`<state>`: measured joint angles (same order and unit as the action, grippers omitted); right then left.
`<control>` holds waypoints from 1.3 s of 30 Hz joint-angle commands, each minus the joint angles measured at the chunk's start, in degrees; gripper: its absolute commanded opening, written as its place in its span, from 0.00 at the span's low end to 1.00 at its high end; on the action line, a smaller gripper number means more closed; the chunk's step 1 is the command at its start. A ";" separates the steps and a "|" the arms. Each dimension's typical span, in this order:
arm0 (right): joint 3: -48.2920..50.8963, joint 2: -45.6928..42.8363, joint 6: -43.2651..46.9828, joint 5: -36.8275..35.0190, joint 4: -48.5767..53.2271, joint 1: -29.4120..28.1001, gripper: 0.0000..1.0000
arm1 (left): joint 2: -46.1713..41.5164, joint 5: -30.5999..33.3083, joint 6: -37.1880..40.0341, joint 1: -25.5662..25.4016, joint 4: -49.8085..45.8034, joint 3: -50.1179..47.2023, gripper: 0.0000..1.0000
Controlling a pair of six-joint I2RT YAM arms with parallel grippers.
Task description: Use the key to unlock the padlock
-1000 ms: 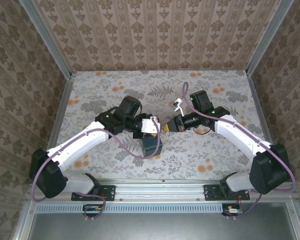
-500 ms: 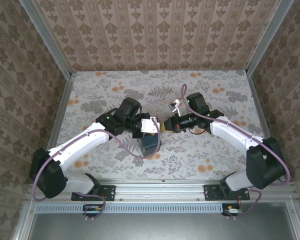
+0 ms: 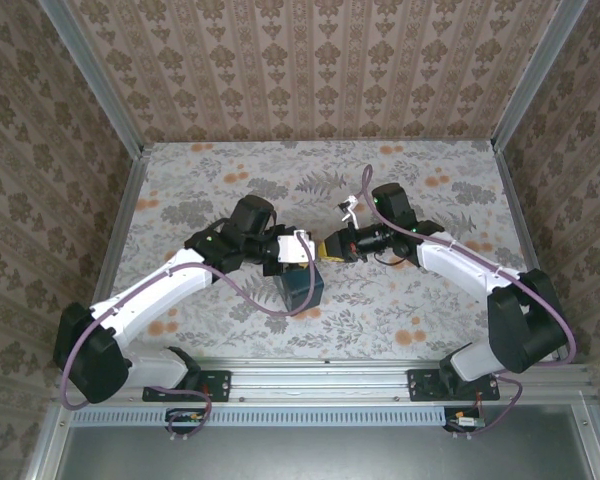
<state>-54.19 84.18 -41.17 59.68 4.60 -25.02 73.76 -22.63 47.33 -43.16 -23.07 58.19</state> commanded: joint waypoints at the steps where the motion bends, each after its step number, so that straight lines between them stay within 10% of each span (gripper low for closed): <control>1: -1.89 1.26 -0.63 1.58 -3.96 -2.14 0.00 | -1.69 -7.40 -1.98 -0.55 7.84 0.34 0.01; 14: -3.22 -4.03 13.52 -2.55 10.36 6.14 0.42 | -1.33 -9.44 -3.82 3.02 3.25 -1.03 0.01; 19: -1.46 -10.13 26.55 -6.77 11.29 6.15 0.43 | -0.95 -13.59 -4.40 4.20 0.46 0.44 0.01; 27: 10.97 -17.73 45.24 -11.91 -14.96 3.28 0.41 | 2.43 -19.91 -3.31 6.31 -5.76 4.99 0.01; 39: 8.81 -13.91 64.34 -12.68 -12.58 -1.59 0.33 | 1.90 -26.52 -3.45 8.95 -8.04 6.48 0.01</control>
<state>-43.79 70.04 16.51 46.76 -8.62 -25.54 76.55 -43.18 44.10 -35.05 -30.30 61.93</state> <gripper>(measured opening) 0.336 0.251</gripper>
